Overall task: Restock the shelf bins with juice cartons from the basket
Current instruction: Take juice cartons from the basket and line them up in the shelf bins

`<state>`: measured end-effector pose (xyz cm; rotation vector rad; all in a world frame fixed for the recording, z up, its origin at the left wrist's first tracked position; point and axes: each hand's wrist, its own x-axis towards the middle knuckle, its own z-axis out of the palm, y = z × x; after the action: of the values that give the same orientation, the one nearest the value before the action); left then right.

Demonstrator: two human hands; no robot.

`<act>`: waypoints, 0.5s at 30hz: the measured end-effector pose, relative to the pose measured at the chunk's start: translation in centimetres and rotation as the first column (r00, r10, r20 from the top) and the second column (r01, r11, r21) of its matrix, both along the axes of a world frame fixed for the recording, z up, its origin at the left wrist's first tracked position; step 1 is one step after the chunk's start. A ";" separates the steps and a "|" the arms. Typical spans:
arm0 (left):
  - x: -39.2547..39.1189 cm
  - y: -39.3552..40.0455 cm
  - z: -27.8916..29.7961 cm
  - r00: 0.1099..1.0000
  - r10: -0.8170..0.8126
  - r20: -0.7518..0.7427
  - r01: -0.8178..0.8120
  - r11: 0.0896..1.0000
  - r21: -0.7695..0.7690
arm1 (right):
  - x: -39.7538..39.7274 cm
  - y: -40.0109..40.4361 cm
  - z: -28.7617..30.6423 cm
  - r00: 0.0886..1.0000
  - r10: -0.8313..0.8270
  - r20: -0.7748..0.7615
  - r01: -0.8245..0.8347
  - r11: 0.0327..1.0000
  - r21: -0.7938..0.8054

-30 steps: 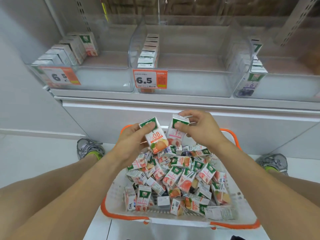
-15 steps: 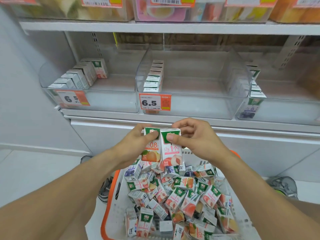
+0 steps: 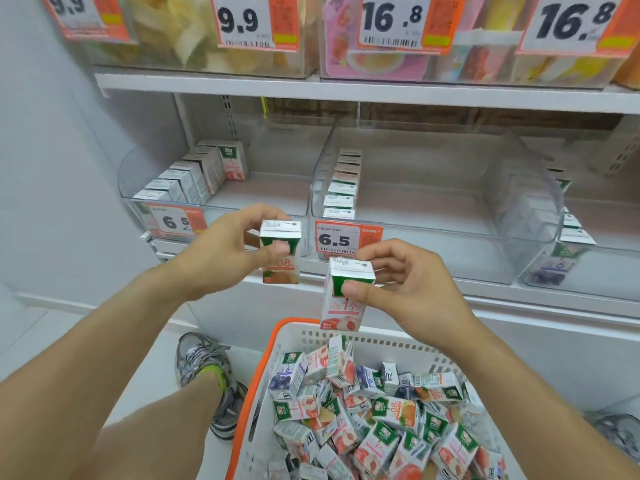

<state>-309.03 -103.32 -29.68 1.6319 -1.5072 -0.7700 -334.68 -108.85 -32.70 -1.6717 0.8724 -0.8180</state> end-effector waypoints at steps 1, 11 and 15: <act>-0.2 0.1 -0.3 0.997 0.040 -0.066 -0.040 0.999 0.007 | 0.5 0.2 0.3 1.000 0.013 0.009 -0.013 1.000 -0.008; 1.9 0.5 -3.7 0.968 0.243 -0.065 -0.246 0.968 -0.055 | 4.7 -0.2 3.2 0.996 -0.057 -0.072 0.048 0.991 -0.123; 5.8 1.6 -4.3 0.950 0.311 -0.020 -0.312 0.946 -0.085 | 11.6 -2.4 6.8 0.997 -0.082 -0.006 0.078 0.966 -0.246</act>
<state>-303.21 -101.75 -33.99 1.7439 -1.2189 -0.5265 -323.09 -111.27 -25.91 -1.8702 0.8824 -1.0021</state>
